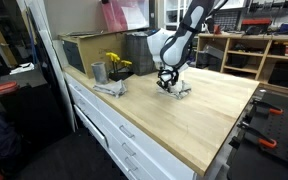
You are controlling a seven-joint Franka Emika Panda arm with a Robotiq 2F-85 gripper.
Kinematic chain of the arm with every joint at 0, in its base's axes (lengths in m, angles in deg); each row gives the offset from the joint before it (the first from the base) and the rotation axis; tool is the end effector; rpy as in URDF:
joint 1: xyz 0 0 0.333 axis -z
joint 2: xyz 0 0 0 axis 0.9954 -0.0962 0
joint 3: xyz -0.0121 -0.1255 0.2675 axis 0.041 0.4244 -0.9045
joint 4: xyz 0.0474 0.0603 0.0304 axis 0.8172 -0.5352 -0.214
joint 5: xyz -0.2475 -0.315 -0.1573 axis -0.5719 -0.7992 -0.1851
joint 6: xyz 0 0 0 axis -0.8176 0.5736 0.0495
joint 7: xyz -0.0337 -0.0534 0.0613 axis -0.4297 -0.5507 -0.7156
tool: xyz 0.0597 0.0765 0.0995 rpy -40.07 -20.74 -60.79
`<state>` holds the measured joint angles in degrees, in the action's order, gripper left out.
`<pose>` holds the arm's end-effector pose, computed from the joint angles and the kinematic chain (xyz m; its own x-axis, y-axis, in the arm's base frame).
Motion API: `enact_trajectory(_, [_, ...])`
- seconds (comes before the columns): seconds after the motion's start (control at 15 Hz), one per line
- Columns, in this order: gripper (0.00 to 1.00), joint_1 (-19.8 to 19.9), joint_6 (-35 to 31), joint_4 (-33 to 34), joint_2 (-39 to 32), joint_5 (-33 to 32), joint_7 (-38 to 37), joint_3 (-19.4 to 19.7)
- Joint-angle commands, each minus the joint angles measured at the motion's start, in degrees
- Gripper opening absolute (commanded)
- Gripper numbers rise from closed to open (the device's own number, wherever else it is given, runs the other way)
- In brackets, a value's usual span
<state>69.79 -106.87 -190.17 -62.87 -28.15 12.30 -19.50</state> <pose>0.6075 0.0295 0.0560 0.9291 -0.3639 0.0660 -0.3657 -0.8778 0.3095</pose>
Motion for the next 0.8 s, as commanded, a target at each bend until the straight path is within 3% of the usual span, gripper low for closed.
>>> enact_trajectory(0.0, [0.68, 0.49, -3.85, -4.37, 3.67, -0.24, -0.1, 1.65])
enact_trajectory(0.27, [0.98, 0.84, -5.6, -6.69, 7.73, 0.65, -0.05, 2.84])
enact_trajectory(0.53, [1.0, 5.03, -4.31, -8.51, 13.83, 7.1, 4.16, -0.87])
enact_trajectory(0.73, [1.0, 6.4, -4.44, -8.04, 15.81, 10.24, 3.4, -0.68])
